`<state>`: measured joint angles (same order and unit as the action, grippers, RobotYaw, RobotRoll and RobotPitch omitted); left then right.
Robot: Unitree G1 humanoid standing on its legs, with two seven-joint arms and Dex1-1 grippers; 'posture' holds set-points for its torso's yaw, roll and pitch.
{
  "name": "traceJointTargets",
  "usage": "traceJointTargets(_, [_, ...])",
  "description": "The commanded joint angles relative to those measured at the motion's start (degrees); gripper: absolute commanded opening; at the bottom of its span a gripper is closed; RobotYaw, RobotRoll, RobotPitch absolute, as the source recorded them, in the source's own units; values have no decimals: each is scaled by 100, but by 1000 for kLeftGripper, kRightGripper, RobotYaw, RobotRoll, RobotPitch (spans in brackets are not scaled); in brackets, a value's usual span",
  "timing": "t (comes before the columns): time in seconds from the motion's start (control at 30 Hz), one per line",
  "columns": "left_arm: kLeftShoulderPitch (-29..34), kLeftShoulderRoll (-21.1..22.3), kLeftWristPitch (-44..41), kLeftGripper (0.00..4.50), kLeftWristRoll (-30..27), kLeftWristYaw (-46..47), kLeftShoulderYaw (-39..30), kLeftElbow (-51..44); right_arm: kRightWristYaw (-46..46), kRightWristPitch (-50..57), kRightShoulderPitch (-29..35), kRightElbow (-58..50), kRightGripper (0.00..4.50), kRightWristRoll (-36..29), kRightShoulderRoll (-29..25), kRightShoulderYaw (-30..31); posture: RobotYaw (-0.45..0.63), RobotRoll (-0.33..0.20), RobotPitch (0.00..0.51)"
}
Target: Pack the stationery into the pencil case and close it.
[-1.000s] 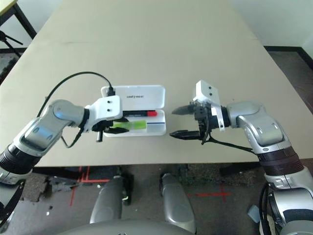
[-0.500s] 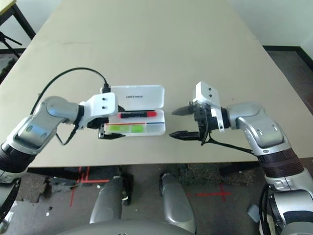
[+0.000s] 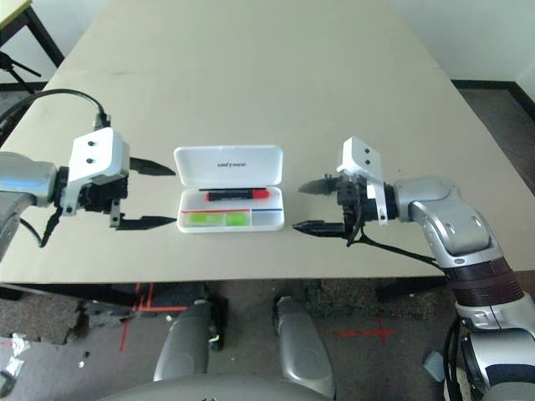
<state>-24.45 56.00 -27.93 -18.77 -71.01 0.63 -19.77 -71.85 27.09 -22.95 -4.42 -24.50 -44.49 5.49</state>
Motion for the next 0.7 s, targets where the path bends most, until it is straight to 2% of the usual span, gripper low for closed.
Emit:
traceJointTargets(0.03, [38, 33, -11, 4483, -121, 28, -26, -141, 39, 51, 60, -131, 4500, -93, -31, -131, -85, 0, 155])
traceJointTargets(0.13, [57, 20, -24, 4483, -146, 68, -7, -184, 202, 172, 82, -244, 4500, -149, -13, -226, -89, 0, 158])
traceJointTargets(0.3, [89, -18, -5, 4483, -141, 122, 74, -220, 1456, 925, 41, -475, 4500, -21, 166, -583, -95, 0, 161])
traceJointTargets(0.5, [19, -104, 29, 4483, -99, 123, 210, -158, 3433, 2272, -336, -556, 4500, -3, 880, -1246, -128, 0, 163])
traceJointTargets(0.7, [-118, -188, 104, 4483, -30, 100, 380, -52, 4761, 2906, -407, -758, 4500, 177, 1655, -1359, -137, 0, 163])
